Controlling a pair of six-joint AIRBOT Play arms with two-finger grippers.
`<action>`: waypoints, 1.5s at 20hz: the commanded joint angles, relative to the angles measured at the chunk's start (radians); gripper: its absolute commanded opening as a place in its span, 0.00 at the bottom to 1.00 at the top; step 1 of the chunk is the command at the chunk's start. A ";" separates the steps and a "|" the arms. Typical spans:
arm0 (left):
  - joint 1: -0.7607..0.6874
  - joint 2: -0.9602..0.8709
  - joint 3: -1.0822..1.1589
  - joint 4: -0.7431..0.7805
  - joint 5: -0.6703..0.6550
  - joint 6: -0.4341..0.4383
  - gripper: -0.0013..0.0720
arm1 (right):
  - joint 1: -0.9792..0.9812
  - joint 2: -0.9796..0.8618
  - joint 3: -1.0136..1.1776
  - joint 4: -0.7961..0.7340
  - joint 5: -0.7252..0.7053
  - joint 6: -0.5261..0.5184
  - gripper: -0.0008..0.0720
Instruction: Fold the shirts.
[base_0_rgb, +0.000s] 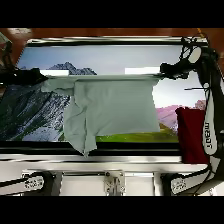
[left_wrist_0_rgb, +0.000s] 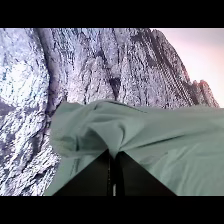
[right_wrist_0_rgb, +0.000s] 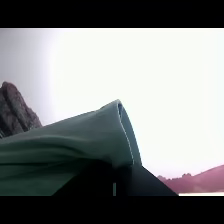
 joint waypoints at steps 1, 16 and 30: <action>-0.033 -0.150 -0.006 -0.104 0.065 0.000 0.07 | 0.002 -0.091 -0.001 0.011 -0.144 0.097 0.10; 0.238 -0.150 0.169 0.068 -0.698 -0.186 0.77 | -0.228 0.072 0.060 -0.042 0.518 -0.164 0.93; 0.175 0.079 -0.821 -0.174 -0.184 0.071 0.85 | -0.286 0.071 -0.167 0.256 0.431 -0.181 0.93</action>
